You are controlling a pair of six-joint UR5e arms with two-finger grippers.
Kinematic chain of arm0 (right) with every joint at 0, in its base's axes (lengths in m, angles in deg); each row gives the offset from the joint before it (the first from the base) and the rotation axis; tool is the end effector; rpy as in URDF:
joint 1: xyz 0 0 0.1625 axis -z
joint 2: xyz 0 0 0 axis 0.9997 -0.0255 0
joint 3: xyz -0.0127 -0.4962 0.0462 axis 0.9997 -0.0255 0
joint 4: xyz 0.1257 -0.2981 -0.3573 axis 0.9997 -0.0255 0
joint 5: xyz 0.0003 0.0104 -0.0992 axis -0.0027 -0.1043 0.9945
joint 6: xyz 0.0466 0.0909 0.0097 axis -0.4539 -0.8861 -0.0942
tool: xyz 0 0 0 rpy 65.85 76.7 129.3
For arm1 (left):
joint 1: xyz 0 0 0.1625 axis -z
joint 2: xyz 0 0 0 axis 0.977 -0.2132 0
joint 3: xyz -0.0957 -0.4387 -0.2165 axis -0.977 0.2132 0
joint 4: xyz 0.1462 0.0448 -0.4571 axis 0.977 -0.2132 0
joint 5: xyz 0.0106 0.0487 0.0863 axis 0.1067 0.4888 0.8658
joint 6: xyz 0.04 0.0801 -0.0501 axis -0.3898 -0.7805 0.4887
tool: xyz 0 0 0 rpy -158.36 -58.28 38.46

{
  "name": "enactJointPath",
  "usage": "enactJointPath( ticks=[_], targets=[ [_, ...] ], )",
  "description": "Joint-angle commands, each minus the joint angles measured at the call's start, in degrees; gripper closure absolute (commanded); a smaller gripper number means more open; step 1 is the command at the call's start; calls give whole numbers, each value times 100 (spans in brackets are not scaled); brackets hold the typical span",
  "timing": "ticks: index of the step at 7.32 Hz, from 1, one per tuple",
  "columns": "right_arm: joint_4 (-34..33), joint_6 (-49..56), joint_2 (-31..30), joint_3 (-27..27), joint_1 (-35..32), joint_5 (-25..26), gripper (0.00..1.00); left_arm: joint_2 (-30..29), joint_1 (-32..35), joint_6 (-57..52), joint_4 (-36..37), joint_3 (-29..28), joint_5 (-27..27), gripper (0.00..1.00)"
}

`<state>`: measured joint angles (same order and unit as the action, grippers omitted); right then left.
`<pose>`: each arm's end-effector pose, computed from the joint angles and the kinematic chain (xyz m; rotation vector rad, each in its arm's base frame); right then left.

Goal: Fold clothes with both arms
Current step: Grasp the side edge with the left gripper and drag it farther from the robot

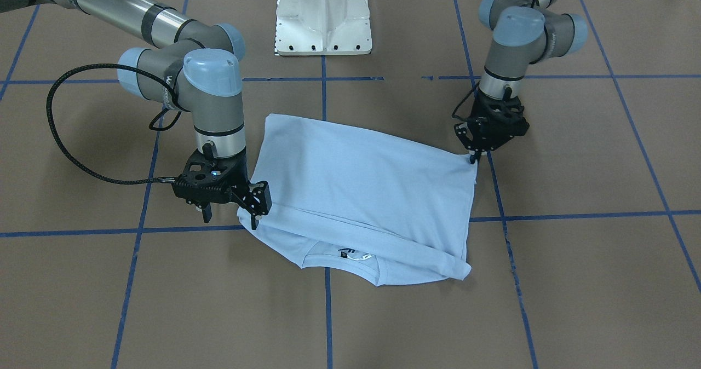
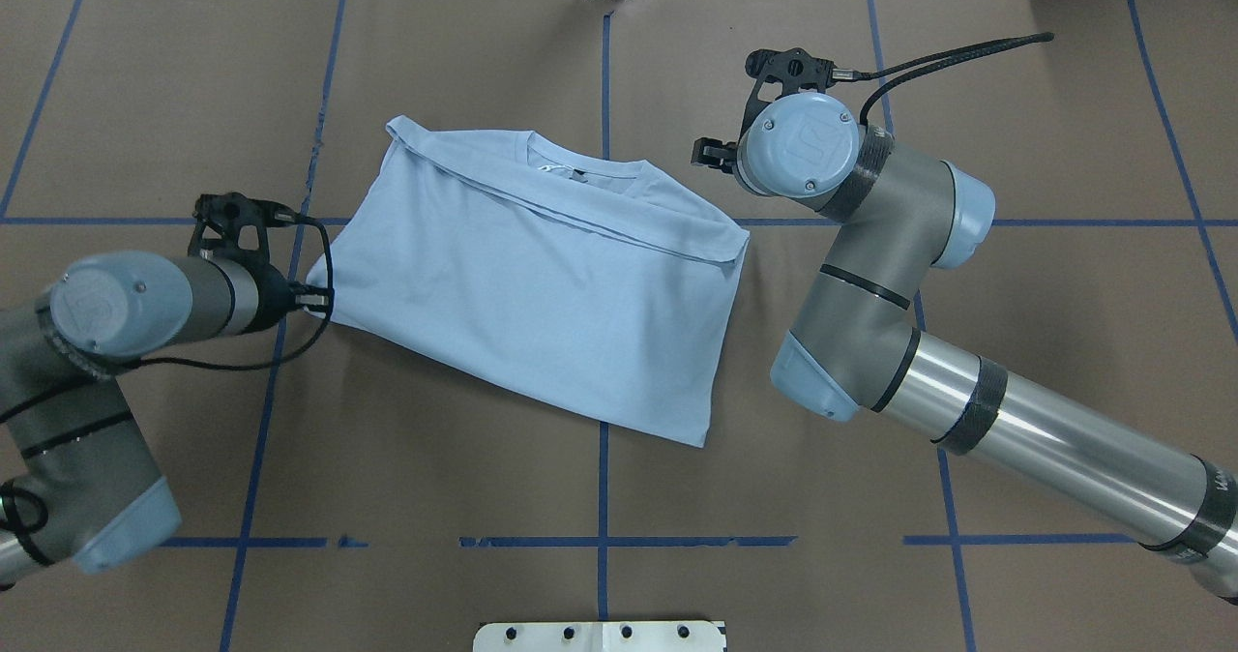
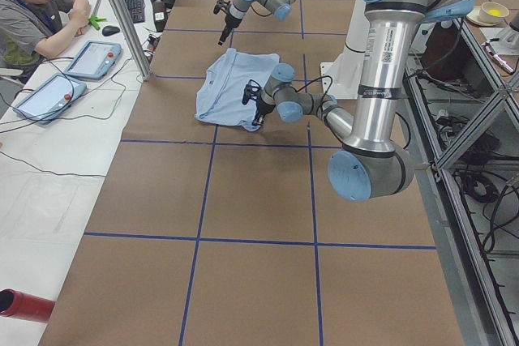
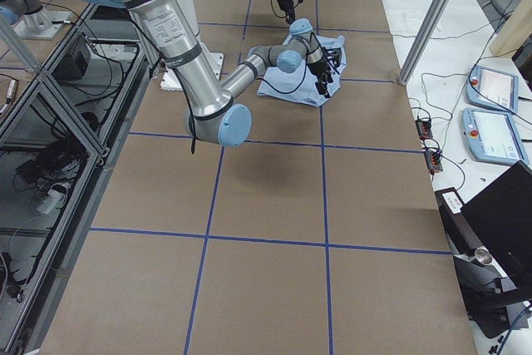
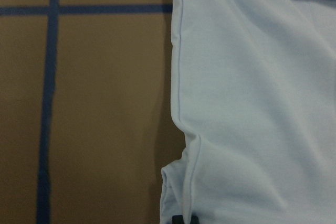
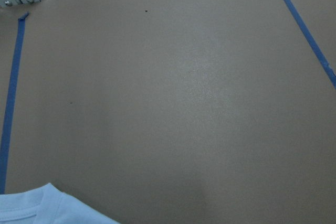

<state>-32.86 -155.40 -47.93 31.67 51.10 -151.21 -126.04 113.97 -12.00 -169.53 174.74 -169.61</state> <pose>-0.5699 -0.6115 0.2987 0.4123 -0.7147 0.3923 0.4575 -0.4968 0.4721 0.4655 0.7457 -0.0562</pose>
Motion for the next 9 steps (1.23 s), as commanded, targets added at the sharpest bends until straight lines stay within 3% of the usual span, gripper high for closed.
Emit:
enactJointPath(
  ticks=[1,4,6,7,9],
  targets=[
    [0,-33,15,0,0,0,0,-1037,922,-877,-40,-1354,-11,100],
    [-9,-51,15,149,9,0,0,-3005,1670,-1677,-1040,-4463,-3,100],
    [0,-225,59,238,105,0,0,-3057,2005,-2276,-1200,-4553,-55,100],
    [-9,-410,129,203,201,9,0,-2882,2006,-2294,-1522,-4440,-73,1],
    [-26,-1085,645,-85,351,26,2,-2575,2024,-2234,-1709,-3852,-1068,0]
  ],
)
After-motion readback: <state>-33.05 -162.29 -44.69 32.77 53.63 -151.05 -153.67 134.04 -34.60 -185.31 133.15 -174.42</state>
